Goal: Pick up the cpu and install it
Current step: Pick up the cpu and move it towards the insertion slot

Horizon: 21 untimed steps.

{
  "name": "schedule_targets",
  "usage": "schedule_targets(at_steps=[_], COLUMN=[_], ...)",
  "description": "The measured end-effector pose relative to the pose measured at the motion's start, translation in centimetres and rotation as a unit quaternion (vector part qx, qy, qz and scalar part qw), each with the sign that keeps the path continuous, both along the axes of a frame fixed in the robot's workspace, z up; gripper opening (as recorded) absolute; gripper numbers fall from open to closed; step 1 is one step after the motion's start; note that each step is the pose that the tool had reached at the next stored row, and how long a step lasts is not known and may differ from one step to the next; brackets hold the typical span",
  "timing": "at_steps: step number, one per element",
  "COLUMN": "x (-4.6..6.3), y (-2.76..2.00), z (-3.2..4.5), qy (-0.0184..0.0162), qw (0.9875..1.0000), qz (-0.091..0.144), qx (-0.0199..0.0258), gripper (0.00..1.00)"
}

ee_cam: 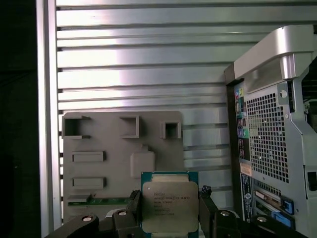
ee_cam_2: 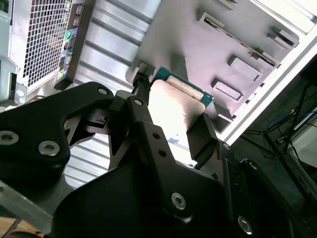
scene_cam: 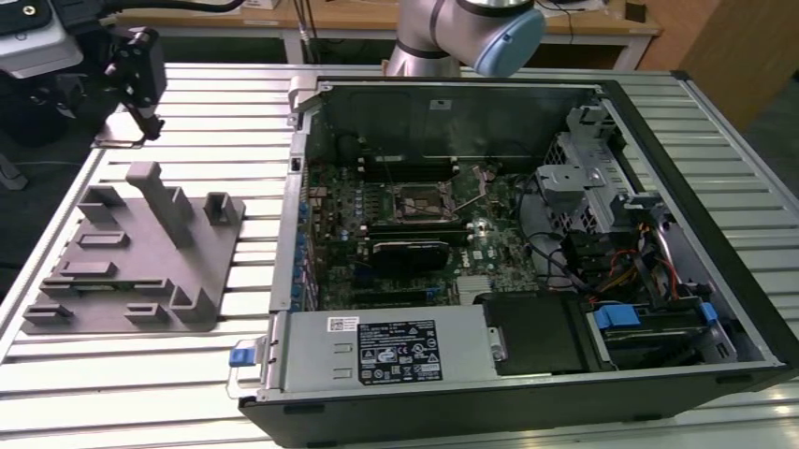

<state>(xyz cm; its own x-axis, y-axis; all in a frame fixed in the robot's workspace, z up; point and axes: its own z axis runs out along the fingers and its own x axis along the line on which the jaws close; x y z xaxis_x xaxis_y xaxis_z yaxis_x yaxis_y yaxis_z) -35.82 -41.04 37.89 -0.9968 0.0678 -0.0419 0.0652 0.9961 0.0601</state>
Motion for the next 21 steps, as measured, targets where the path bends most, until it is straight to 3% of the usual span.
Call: schedule_targets(at_steps=[21], x=[1.8], y=[0.00], z=[0.00], qy=[0.0000], qw=[1.0000], qz=[0.000], qx=[0.0000], gripper=[0.54])
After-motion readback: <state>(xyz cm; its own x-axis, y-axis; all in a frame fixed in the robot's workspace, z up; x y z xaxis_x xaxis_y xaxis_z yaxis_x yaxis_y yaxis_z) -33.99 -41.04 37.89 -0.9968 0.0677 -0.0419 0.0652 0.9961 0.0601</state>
